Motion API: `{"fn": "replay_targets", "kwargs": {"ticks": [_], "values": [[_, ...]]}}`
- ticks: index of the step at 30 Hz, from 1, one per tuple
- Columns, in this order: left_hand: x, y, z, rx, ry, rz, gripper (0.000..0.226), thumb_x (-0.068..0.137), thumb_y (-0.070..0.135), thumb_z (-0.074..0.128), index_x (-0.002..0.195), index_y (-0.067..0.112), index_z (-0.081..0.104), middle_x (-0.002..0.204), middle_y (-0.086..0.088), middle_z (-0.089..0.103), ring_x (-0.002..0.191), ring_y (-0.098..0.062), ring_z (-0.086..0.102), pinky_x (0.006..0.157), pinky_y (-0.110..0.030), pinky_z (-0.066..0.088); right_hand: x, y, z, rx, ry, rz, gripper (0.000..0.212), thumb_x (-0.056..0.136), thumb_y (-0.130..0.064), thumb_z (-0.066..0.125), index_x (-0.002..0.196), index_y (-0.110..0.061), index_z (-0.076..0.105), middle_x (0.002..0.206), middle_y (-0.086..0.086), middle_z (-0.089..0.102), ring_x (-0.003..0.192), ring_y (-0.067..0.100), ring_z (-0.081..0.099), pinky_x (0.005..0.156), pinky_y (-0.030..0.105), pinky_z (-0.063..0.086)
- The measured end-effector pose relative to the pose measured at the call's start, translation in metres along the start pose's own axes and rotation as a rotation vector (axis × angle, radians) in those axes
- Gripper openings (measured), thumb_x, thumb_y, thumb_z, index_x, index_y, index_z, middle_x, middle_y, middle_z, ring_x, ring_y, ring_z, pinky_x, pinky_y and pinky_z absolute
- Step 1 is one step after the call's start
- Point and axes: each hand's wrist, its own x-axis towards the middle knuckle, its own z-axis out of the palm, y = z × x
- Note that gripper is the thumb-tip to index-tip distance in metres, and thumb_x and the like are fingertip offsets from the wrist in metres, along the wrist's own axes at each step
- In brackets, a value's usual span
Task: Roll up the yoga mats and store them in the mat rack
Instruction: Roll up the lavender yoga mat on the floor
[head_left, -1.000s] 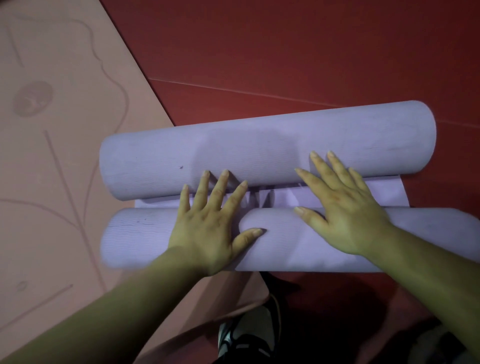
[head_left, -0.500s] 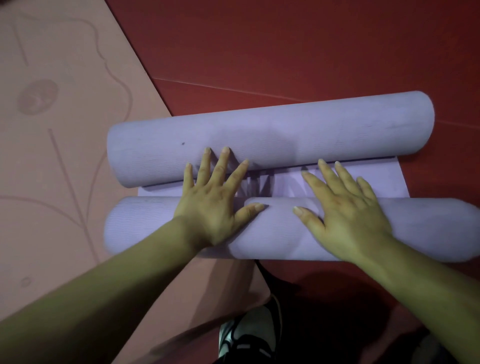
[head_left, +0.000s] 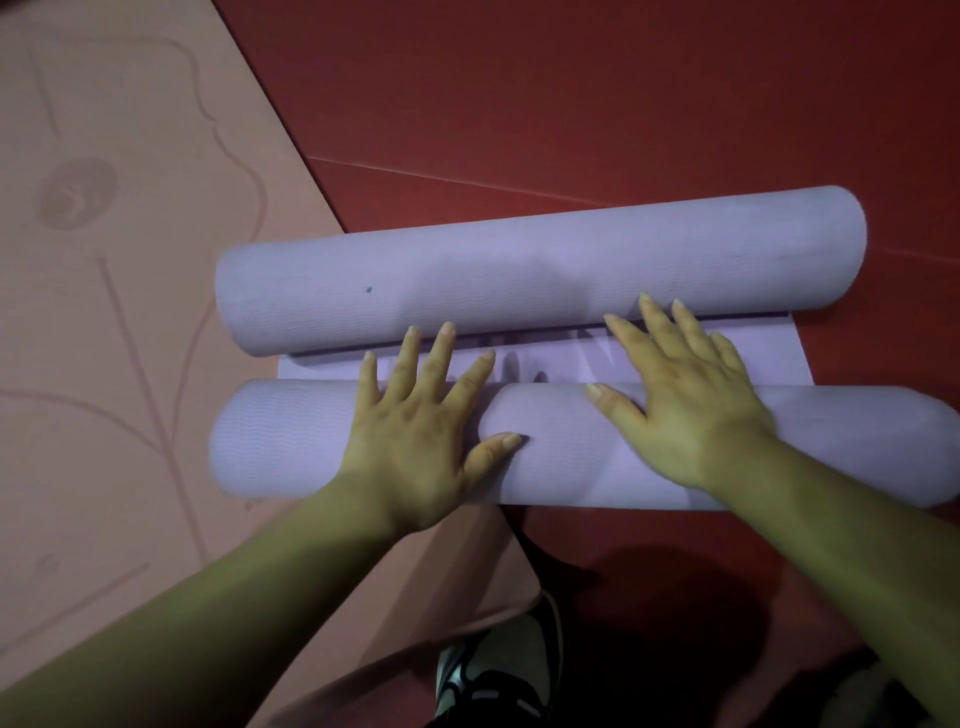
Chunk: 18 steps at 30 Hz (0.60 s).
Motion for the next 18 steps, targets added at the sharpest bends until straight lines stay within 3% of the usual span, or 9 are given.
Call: {"fn": "replay_targets", "kwargs": {"ticks": [2, 5, 11, 18], "values": [[0.001, 0.001, -0.001, 0.006, -0.006, -0.012, 0.088, 0.09, 0.086, 0.009, 0.159, 0.034, 0.03, 0.169, -0.009, 0.018, 0.155, -0.038, 0.015, 0.117, -0.069, 0.019, 0.002, 0.0, -0.002, -0.004, -0.016, 0.001, 0.09, 0.078, -0.084, 0.003, 0.159, -0.044, -0.002, 0.168, -0.01, -0.016, 0.155, 0.017, -0.014, 0.126, 0.046, 0.002], [0.008, 0.001, -0.004, 0.009, -0.037, -0.039, 0.091, 0.086, 0.089, 0.003, 0.161, 0.039, 0.017, 0.171, -0.006, 0.008, 0.156, -0.036, 0.007, 0.12, -0.066, 0.013, 0.005, 0.001, -0.004, -0.01, -0.027, 0.007, 0.083, 0.087, -0.081, 0.012, 0.16, -0.043, -0.002, 0.168, -0.01, -0.017, 0.155, 0.016, -0.015, 0.126, 0.045, 0.0], [0.022, -0.004, -0.008, -0.011, -0.07, -0.062, 0.094, 0.081, 0.091, 0.0, 0.161, 0.042, 0.005, 0.172, -0.003, -0.001, 0.157, -0.031, -0.002, 0.123, -0.061, 0.007, 0.014, 0.002, -0.007, 0.016, 0.006, 0.018, 0.092, 0.077, -0.083, 0.005, 0.159, -0.042, 0.013, 0.17, -0.008, -0.005, 0.156, 0.017, -0.005, 0.126, 0.046, 0.004], [0.041, -0.009, -0.015, -0.075, -0.119, -0.075, 0.096, 0.079, 0.093, 0.004, 0.161, 0.043, 0.003, 0.171, -0.001, -0.007, 0.157, -0.027, -0.01, 0.124, -0.058, 0.003, 0.001, -0.002, -0.008, -0.017, -0.027, 0.002, 0.091, 0.077, -0.081, 0.0, 0.158, -0.044, 0.015, 0.17, -0.009, -0.004, 0.157, 0.018, -0.004, 0.124, 0.049, 0.001]]}}
